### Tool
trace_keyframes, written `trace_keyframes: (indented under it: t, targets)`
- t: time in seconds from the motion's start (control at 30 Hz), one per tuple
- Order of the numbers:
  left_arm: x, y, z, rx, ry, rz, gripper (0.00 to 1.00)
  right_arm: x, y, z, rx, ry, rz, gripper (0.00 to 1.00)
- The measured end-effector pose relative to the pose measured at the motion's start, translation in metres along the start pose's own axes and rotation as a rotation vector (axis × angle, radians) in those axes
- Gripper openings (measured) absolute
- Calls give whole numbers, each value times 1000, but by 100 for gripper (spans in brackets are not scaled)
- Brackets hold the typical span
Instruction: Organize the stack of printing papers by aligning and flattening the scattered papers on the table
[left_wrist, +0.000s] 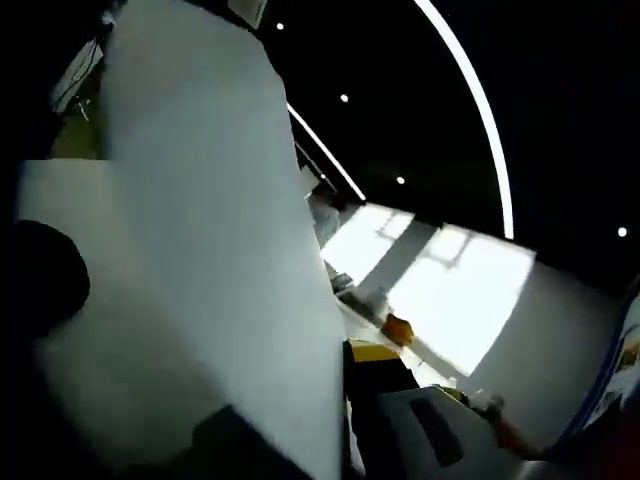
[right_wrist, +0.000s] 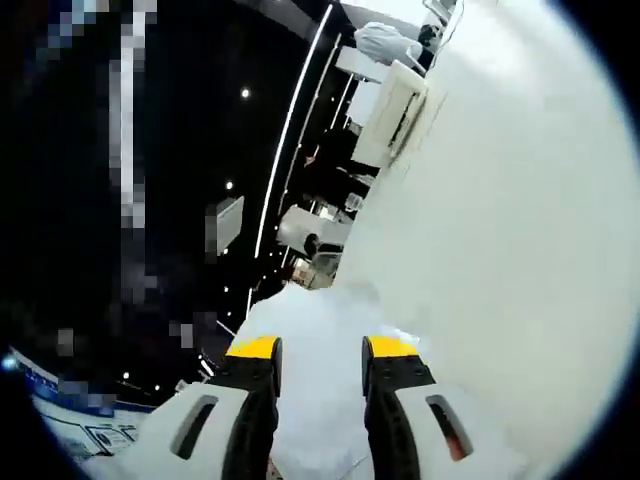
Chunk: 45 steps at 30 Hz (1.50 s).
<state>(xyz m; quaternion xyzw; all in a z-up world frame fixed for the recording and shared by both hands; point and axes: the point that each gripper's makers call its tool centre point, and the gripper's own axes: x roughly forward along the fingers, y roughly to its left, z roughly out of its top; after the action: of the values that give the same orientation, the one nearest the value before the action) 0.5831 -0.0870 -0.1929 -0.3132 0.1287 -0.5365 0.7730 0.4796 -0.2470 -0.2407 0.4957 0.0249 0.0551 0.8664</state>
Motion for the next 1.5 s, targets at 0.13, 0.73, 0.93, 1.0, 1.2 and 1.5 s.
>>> trace_keyframes:
  t: [0.13,0.73,0.93,1.0,1.2,1.5]
  targets:
    - [12,-19,16,95,45,-86,6,3,13,32,-130,3,64,30]
    - [31,-112,42,518,188,-497,6,-16,113,46,-665,292,516,71]
    - [32,-131,25,574,207,-594,6,1,84,27,-1028,428,422,63]
    - [32,-134,20,573,203,-615,6,5,77,20,-1049,447,415,52]
    - [31,-131,13,594,157,-629,6,0,76,4,-969,461,524,9]
    - [40,-133,35,609,-29,-570,13,9,83,23,-1080,334,495,2]
